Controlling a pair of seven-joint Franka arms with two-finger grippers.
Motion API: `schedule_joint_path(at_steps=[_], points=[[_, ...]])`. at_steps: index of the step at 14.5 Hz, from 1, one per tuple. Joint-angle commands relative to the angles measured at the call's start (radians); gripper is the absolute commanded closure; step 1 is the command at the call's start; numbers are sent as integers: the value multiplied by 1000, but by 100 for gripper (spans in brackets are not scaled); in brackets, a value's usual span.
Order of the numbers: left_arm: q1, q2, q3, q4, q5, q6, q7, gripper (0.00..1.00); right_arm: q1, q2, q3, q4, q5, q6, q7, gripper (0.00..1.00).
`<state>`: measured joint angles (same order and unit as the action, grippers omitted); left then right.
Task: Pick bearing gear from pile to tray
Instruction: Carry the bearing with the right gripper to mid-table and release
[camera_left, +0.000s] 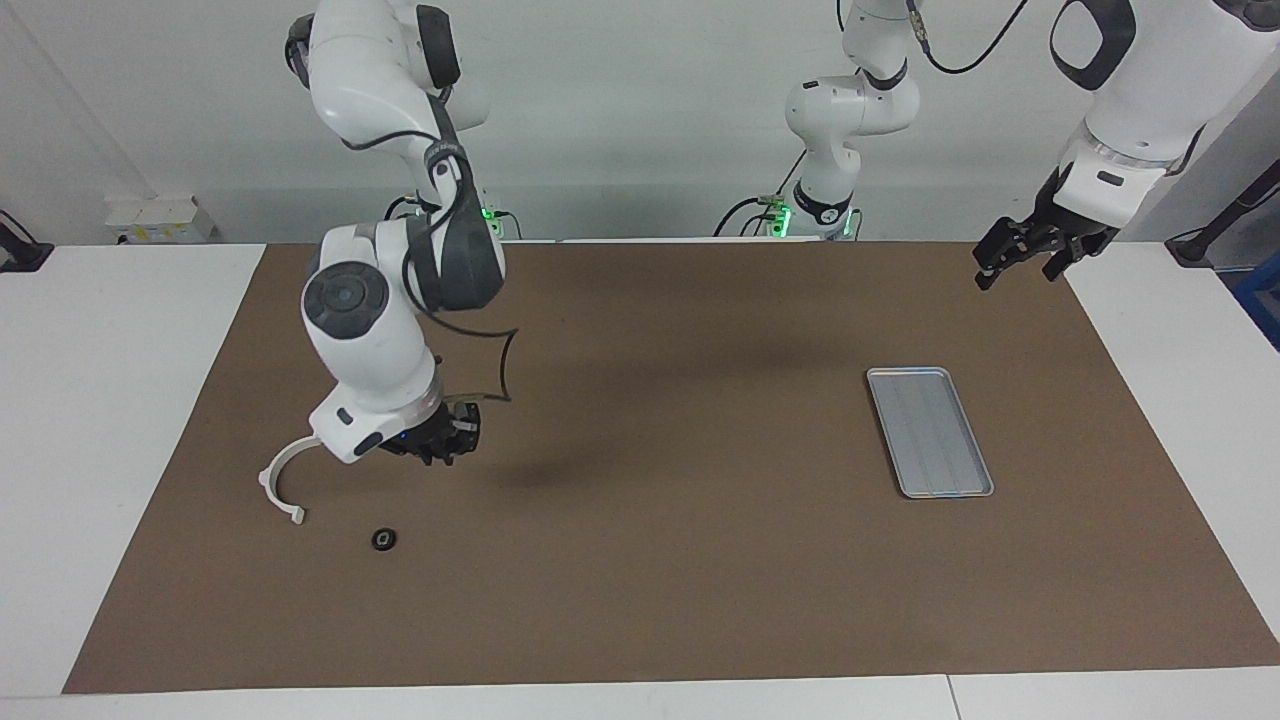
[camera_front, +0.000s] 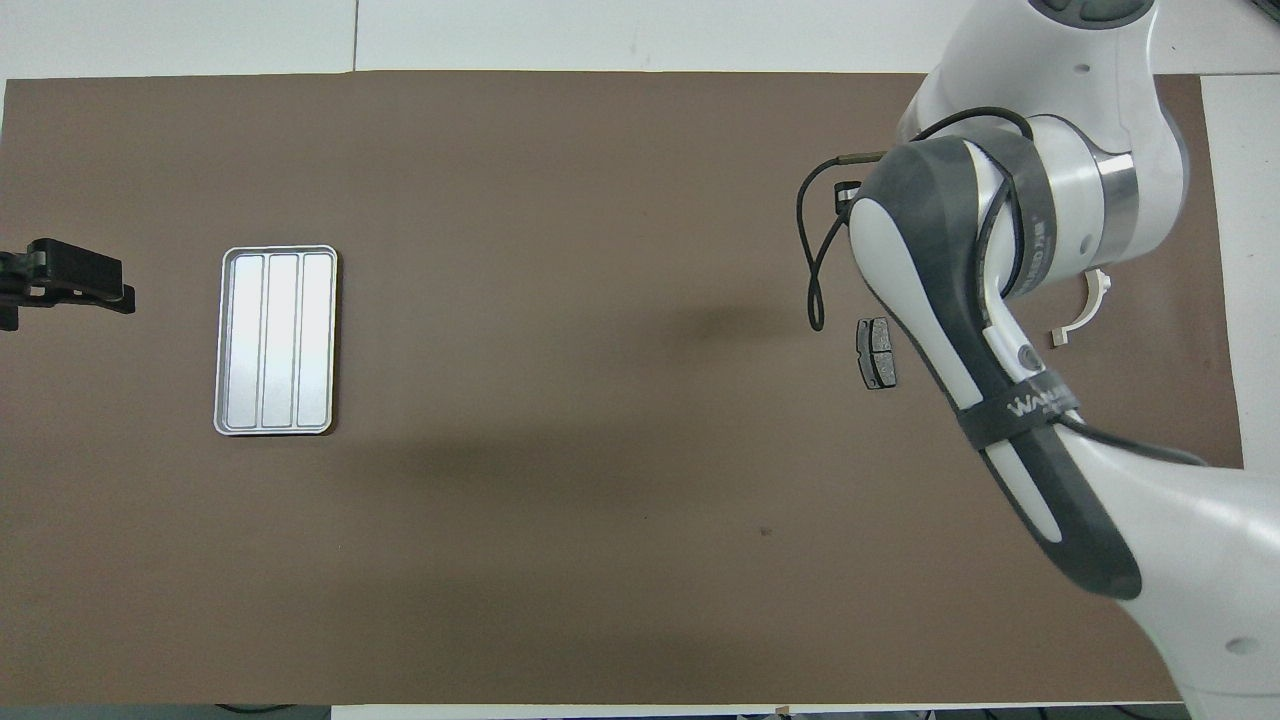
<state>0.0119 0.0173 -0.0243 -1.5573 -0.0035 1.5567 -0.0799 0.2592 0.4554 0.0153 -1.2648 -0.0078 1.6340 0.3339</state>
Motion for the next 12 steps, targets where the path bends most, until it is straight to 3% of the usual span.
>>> schedule_joint_path(at_steps=[1, 5, 9, 12], points=[[-1, -13, 0, -15, 0, -9, -11, 0, 93, 0, 49, 62, 22, -57, 292, 100], [-1, -13, 0, -15, 0, -9, -11, 0, 271, 8, 65, 53, 55, 76, 716, 100], [-1, -13, 0, -15, 0, -9, -11, 0, 348, 61, 65, 5, 37, 197, 849, 100], [-1, -13, 0, -15, 0, -9, -11, 0, 419, 179, 63, 12, -32, 252, 945, 100]])
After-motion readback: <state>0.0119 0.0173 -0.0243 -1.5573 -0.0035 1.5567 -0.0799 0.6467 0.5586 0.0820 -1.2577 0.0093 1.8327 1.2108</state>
